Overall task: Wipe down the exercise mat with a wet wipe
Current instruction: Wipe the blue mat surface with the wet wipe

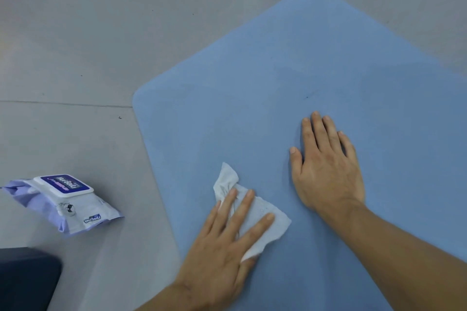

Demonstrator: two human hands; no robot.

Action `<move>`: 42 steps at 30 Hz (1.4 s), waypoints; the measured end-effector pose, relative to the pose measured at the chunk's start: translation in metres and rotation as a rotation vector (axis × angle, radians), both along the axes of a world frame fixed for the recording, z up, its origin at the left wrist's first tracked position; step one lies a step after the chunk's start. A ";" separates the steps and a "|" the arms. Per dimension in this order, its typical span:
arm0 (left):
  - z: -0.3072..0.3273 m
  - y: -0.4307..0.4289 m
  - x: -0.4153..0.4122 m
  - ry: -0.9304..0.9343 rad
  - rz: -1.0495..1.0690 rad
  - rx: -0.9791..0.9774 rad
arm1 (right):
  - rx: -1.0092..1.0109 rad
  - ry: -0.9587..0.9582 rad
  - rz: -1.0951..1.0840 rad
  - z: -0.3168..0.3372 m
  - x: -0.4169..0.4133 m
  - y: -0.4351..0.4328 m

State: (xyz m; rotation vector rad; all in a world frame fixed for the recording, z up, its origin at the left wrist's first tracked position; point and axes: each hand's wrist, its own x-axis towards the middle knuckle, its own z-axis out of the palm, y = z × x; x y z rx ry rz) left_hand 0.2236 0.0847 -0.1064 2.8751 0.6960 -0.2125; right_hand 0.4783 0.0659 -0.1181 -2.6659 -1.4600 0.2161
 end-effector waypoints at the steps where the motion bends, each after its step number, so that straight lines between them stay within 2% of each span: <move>1: 0.000 0.009 -0.001 -0.010 0.032 -0.006 | 0.001 0.004 -0.004 0.000 0.000 0.000; 5: -0.001 0.055 -0.005 -0.030 0.247 -0.025 | 0.002 0.004 -0.001 0.000 0.000 0.000; 11: -0.003 0.106 -0.015 -0.023 0.457 -0.016 | 0.015 -0.007 0.000 -0.001 -0.001 -0.001; 18: 0.001 0.068 -0.013 0.028 0.359 -0.023 | 0.015 -0.006 0.023 -0.001 0.000 -0.001; 25: 0.003 -0.021 -0.026 0.058 -0.047 -0.008 | 0.028 0.003 0.026 -0.001 0.001 -0.001; 28: 0.005 -0.015 -0.028 0.062 -0.132 -0.021 | 0.035 0.008 0.023 -0.001 0.000 -0.002; 30: 0.005 0.014 -0.028 0.058 -0.105 0.000 | 0.034 0.006 0.023 -0.001 0.000 -0.001; 34: 0.007 0.088 -0.027 0.059 0.144 0.004 | 0.030 0.004 0.027 0.000 -0.001 -0.001; 37: 0.006 0.110 -0.026 0.045 0.277 -0.010 | 0.028 0.005 0.026 0.000 0.000 -0.002; 42: 0.003 0.079 -0.027 0.016 0.235 -0.017 | 0.025 0.000 0.022 0.000 0.000 -0.001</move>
